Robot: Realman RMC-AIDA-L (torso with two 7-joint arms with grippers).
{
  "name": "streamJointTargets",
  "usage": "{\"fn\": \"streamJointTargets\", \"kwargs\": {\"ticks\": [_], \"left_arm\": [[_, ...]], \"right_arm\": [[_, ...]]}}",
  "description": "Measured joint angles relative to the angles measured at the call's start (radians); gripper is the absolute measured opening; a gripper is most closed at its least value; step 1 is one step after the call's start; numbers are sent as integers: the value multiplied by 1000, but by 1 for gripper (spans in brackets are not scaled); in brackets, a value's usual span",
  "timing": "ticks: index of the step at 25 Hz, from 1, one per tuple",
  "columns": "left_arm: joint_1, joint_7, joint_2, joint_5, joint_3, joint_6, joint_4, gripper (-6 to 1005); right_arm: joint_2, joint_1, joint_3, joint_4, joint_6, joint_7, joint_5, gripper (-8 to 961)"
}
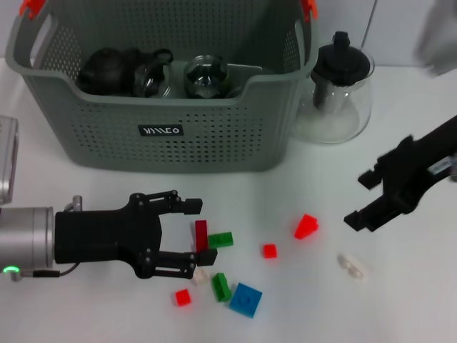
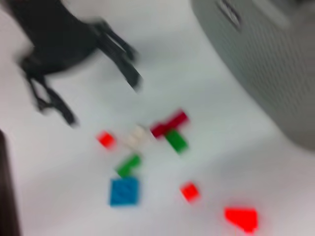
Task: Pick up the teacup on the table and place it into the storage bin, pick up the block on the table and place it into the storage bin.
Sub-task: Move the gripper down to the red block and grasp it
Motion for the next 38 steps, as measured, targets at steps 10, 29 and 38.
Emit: {"fn": "streamJointTargets", "kwargs": {"ticks": [10, 29, 38], "left_arm": [[2, 38, -1, 19, 2, 0, -2, 861], [-3, 40, 0, 23, -1, -22, -27, 861], [-5, 41, 0, 23, 3, -35, -34, 862]], "right_arm": [[2, 118, -256, 305, 298, 178, -81, 839], [11, 245, -440, 612, 571, 244, -31, 838], [12, 248, -521, 640, 630, 271, -17, 839]]}}
